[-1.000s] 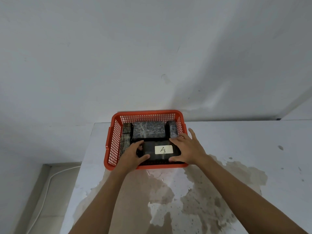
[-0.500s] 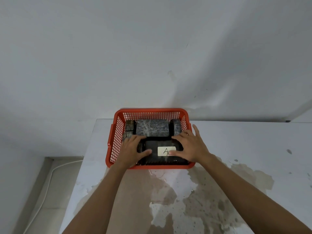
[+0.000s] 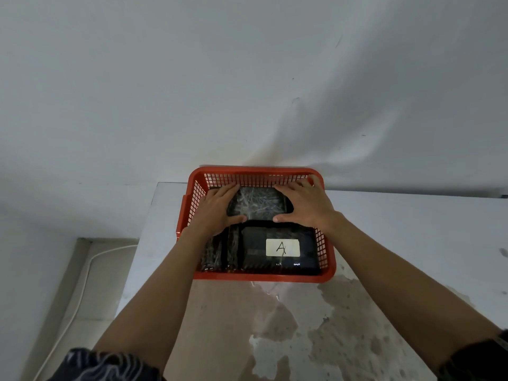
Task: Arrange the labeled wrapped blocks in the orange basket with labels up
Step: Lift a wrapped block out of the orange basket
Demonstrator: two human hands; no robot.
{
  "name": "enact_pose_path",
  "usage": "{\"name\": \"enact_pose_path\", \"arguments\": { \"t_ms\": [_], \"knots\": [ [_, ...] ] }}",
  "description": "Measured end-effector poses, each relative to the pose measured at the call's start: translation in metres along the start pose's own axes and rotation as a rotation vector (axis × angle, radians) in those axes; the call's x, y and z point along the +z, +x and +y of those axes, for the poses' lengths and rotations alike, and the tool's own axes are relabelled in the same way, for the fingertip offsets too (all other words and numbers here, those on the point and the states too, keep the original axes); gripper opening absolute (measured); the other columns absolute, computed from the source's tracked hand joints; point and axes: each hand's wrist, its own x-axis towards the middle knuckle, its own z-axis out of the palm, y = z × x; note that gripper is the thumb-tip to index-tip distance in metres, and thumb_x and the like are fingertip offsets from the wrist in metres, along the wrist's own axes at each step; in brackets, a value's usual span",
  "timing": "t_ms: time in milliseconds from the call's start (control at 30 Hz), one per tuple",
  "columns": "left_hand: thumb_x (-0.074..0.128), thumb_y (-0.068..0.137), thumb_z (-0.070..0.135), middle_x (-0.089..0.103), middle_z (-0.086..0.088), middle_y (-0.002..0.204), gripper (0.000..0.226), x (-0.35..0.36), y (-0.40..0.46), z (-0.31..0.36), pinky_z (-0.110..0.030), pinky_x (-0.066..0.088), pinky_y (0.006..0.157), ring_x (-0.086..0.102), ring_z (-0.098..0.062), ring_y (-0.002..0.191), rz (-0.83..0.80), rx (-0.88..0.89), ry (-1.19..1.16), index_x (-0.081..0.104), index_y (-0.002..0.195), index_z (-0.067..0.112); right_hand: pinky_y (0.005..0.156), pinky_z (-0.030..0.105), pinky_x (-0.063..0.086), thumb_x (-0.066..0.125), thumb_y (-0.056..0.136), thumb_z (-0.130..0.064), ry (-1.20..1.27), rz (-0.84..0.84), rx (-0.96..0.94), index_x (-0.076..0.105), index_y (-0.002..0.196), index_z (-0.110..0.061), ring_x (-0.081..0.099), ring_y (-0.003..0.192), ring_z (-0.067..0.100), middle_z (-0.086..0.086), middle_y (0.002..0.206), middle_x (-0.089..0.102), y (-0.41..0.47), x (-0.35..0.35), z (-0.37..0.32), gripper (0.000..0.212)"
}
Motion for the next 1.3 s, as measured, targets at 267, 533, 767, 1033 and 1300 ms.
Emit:
{"name": "enact_pose_path", "arguments": {
  "t_ms": [267, 533, 767, 1033, 1300],
  "knots": [
    [0.064, 0.074, 0.067, 0.022, 0.002, 0.161, 0.102, -0.006, 0.007, -0.012, -0.051, 0.02, 0.118, 0.023, -0.026, 0.145, -0.061, 0.056, 0.049, 0.018, 0.154, 0.025, 0.116, 0.048, 0.008, 0.042, 0.062, -0.091, 0.018, -0.014, -0.016, 0.026, 0.151, -0.031, 0.035, 0.138, 0.027, 0.002, 0.15, 0.044, 0.004, 0.002, 0.004, 0.109],
    [0.068, 0.069, 0.068, 0.034, 0.004, 0.155, 0.101, -0.048, 0.001, 0.002, -0.047, 0.025, 0.114, 0.035, -0.02, 0.14, 0.114, 0.125, -0.043, 0.027, 0.15, 0.025, 0.118, 0.045, 0.007, 0.053, 0.062, -0.087, 0.202, 0.113, -0.025, 0.029, 0.15, -0.03, 0.037, 0.137, 0.022, 0.001, 0.15, 0.044, -0.009, -0.041, 0.011, 0.107],
    [0.06, 0.065, 0.079, 0.032, 0.008, 0.154, 0.102, -0.066, -0.065, 0.037, -0.043, 0.022, 0.115, 0.03, -0.014, 0.141, 0.163, 0.165, -0.134, 0.024, 0.149, 0.033, 0.121, 0.043, 0.003, 0.048, 0.062, -0.092, 0.303, 0.161, -0.007, 0.025, 0.149, -0.037, 0.035, 0.139, 0.016, -0.005, 0.152, 0.04, -0.086, -0.075, -0.003, 0.105],
    [0.057, 0.064, 0.082, 0.028, 0.02, 0.151, 0.098, -0.024, -0.174, 0.078, -0.044, 0.037, 0.112, 0.035, -0.013, 0.137, 0.086, 0.182, -0.23, 0.023, 0.146, 0.043, 0.121, 0.045, 0.01, 0.047, 0.065, -0.091, 0.397, 0.073, 0.067, 0.021, 0.152, -0.033, 0.033, 0.14, 0.017, -0.003, 0.155, 0.036, -0.213, -0.047, -0.043, 0.108],
    [0.065, 0.065, 0.074, 0.031, 0.017, 0.151, 0.094, 0.054, -0.249, 0.09, -0.035, 0.033, 0.111, 0.036, -0.009, 0.134, 0.016, 0.139, -0.241, 0.03, 0.144, 0.039, 0.119, 0.042, 0.016, 0.048, 0.067, -0.09, 0.43, -0.039, 0.102, 0.017, 0.153, -0.035, 0.031, 0.14, 0.017, -0.006, 0.156, 0.032, -0.29, 0.027, -0.07, 0.106]
  ]
}}
